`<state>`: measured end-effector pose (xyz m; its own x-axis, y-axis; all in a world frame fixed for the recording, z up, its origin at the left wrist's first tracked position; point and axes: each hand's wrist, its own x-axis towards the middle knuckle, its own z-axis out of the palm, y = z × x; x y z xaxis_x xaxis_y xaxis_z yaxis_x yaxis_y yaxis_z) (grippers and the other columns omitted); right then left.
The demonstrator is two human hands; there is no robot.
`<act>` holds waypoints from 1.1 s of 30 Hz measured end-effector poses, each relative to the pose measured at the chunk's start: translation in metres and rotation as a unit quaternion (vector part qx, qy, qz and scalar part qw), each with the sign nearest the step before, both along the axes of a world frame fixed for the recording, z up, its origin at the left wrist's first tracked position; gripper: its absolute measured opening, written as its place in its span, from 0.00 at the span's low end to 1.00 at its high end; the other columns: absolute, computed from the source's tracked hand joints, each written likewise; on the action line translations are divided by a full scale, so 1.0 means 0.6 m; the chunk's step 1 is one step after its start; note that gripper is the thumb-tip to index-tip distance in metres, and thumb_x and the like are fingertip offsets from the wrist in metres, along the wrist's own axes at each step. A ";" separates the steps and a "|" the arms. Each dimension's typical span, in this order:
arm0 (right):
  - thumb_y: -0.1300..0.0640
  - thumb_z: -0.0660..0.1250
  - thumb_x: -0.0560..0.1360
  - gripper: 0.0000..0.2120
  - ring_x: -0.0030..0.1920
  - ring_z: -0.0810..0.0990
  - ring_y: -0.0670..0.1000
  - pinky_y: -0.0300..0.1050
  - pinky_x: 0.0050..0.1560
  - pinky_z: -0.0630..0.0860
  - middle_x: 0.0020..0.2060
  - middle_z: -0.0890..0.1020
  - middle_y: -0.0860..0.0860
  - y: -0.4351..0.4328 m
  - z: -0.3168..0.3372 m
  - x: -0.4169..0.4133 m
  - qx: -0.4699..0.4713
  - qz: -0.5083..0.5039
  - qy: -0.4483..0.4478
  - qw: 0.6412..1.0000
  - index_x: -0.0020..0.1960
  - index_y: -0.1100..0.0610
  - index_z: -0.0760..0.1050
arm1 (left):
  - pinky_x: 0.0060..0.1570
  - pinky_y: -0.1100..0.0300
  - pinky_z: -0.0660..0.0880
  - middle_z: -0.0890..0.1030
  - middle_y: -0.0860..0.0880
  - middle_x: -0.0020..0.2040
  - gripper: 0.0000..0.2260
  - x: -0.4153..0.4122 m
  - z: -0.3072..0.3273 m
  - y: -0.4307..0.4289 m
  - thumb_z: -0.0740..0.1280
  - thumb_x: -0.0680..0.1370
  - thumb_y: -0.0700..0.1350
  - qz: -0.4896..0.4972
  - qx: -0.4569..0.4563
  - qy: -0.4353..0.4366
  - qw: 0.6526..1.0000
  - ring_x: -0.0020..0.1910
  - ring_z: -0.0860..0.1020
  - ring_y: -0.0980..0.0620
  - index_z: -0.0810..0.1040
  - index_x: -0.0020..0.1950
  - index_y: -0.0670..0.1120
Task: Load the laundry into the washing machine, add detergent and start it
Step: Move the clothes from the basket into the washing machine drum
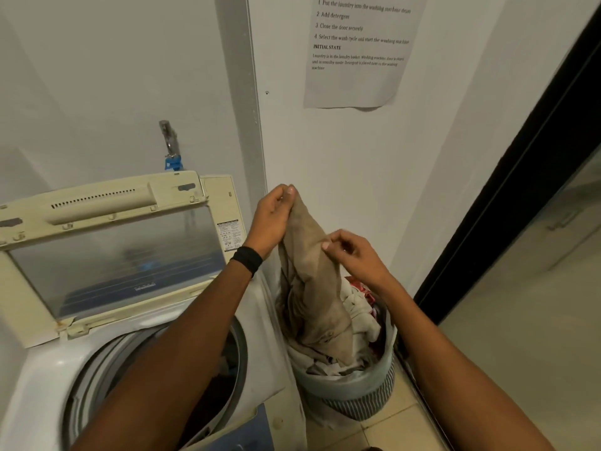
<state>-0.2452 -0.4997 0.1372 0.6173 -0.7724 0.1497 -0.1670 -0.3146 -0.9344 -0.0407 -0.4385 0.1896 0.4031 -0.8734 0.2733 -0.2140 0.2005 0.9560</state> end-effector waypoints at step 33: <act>0.50 0.64 0.83 0.16 0.35 0.79 0.48 0.46 0.39 0.77 0.34 0.82 0.51 0.028 0.109 0.050 -0.075 -0.060 -0.031 0.995 0.43 0.60 0.80 | 0.45 0.66 0.74 0.76 0.50 0.42 0.19 -0.101 -0.001 -0.017 0.57 0.86 0.58 -0.010 0.030 -0.005 0.999 0.40 0.77 0.60 0.71 0.52 0.42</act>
<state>-0.2149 -0.4831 0.2024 0.5080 -0.8062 0.3034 -0.1558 -0.4324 -0.8881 -0.1012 -0.4485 0.1891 0.3832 -0.8962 0.2234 -0.2201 0.1463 0.9644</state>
